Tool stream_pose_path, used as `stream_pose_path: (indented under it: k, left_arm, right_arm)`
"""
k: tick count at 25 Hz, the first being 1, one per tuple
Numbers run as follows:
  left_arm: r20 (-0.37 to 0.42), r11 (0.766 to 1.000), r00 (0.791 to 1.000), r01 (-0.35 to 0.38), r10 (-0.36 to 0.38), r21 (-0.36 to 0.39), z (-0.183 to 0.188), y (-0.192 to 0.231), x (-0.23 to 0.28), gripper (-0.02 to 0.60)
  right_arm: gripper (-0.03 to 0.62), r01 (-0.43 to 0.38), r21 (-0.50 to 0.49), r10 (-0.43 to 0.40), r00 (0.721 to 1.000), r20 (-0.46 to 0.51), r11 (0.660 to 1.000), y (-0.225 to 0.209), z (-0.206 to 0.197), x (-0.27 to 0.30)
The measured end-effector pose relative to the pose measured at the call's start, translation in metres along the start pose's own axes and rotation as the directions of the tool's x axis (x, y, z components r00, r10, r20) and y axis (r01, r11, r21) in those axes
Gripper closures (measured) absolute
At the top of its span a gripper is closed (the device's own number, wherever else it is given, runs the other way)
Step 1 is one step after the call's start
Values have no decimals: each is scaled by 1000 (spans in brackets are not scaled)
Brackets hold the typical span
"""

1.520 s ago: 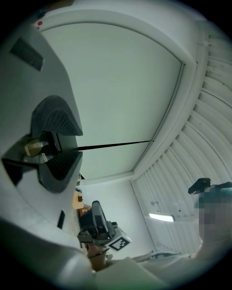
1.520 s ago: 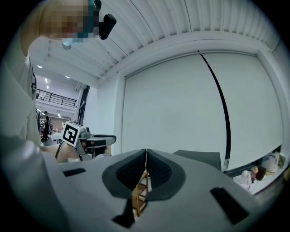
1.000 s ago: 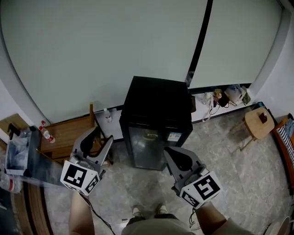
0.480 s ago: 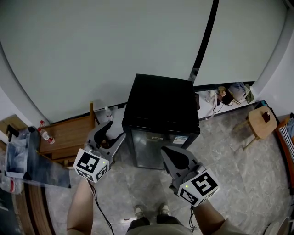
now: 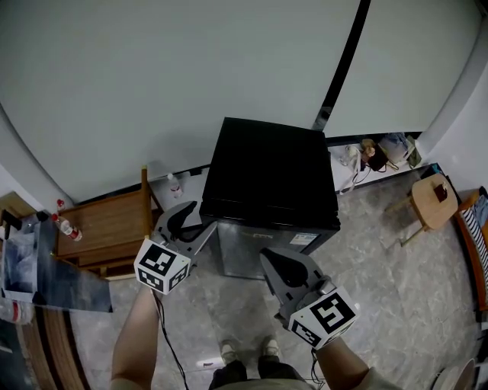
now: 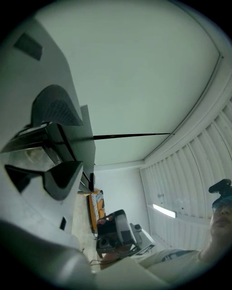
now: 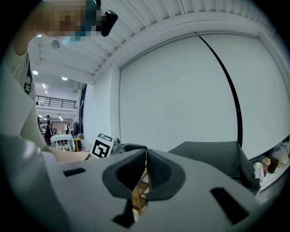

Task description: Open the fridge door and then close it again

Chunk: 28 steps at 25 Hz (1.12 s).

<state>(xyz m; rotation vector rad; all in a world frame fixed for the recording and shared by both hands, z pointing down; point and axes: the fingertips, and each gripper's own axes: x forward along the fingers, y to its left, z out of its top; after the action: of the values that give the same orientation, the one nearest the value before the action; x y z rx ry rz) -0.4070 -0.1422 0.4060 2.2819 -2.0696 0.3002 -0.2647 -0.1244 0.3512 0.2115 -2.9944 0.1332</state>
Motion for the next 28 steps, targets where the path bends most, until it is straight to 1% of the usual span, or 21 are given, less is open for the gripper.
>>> stream_pose_path:
  k: [2, 5, 9, 11, 14, 17, 20, 25, 28]
  left_arm:
    - [-10, 1000, 1000, 11, -11, -12, -8, 6, 11, 357]
    - [-34, 999, 999, 28, -29, -29, -22, 16, 26, 348]
    - [-98, 999, 994, 37, -37, -4, -40, 21, 37, 344]
    - [-110, 999, 993, 47, -50, -28, -48, 21, 40, 344]
    - [-104, 996, 992, 62, -68, -59, -55, 21, 44, 340]
    - [-85, 992, 992, 82, -90, -95, -57, 22, 46, 323]
    - [-69, 986, 991, 102, -112, -130, -58, 23, 47, 321]
    - [-46, 977, 986, 149, -158, -150, -58, 22, 48, 319]
    - [-42, 974, 984, 163, -172, -154, -59, 22, 48, 319]
  right_arm:
    - [597, 14, -29, -15, 1000, -15, 999, -5, -4, 6]
    - [597, 16, -28, -17, 1000, -24, 999, -10, -10, 15]
    - [597, 19, -26, -20, 999, -37, 999, -13, -17, 22]
    - [597, 25, -35, -27, 999, -47, 999, -14, -21, 23]
    - [597, 29, -33, -31, 998, -59, 999, -16, -27, 21]
    - [597, 34, -32, -36, 997, -69, 999, -19, -32, 18]
    - [597, 42, -27, -44, 996, -79, 999, -21, -36, 16]
    - [597, 46, -5, -46, 995, -92, 999, -22, -47, 14]
    - [597, 46, 3, -45, 993, -105, 999, -23, -53, 15]
